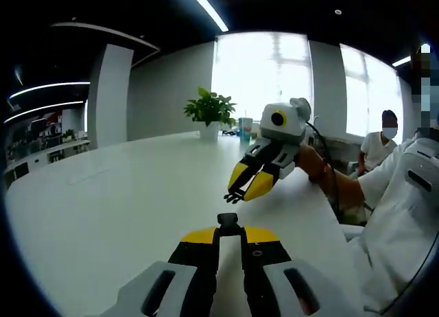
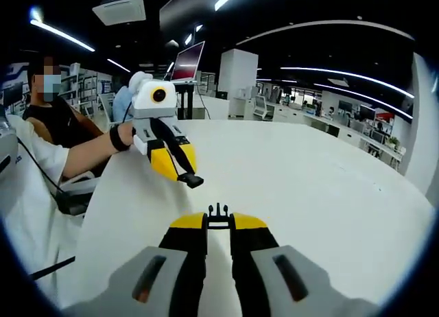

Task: Snap the two parts of the plastic buckle together until the buckle closes and remains connected.

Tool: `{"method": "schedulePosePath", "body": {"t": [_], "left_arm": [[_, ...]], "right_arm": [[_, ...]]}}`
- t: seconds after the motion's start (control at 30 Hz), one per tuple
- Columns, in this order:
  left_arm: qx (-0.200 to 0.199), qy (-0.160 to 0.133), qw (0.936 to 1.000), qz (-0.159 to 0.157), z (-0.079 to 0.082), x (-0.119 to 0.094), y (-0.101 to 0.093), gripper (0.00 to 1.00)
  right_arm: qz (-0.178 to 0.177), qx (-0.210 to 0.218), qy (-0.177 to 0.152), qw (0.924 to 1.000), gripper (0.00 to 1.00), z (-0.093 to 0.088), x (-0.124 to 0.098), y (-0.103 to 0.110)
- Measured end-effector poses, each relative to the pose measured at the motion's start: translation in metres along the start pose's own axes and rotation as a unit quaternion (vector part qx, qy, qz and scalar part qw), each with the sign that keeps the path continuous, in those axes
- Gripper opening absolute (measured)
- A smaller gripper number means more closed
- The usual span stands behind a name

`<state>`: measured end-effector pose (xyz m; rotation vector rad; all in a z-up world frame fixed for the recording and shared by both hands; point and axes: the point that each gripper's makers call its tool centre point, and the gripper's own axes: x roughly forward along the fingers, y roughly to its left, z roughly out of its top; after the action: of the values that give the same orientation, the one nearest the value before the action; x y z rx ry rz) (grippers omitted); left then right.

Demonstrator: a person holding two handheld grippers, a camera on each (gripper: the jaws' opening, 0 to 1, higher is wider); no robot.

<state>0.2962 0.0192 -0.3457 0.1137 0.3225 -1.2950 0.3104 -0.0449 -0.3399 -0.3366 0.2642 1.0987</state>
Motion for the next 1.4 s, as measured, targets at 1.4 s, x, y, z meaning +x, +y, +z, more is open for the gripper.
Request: {"method": "schedulePosePath", "body": {"t": [1.4], "left_arm": [[0.028,0.053,0.9957,-0.07,-0.024,0.007,-0.028,0.1]], "right_arm": [[0.101,0.009,0.034,0.9943,0.11,-0.016,0.002,0.036]]}}
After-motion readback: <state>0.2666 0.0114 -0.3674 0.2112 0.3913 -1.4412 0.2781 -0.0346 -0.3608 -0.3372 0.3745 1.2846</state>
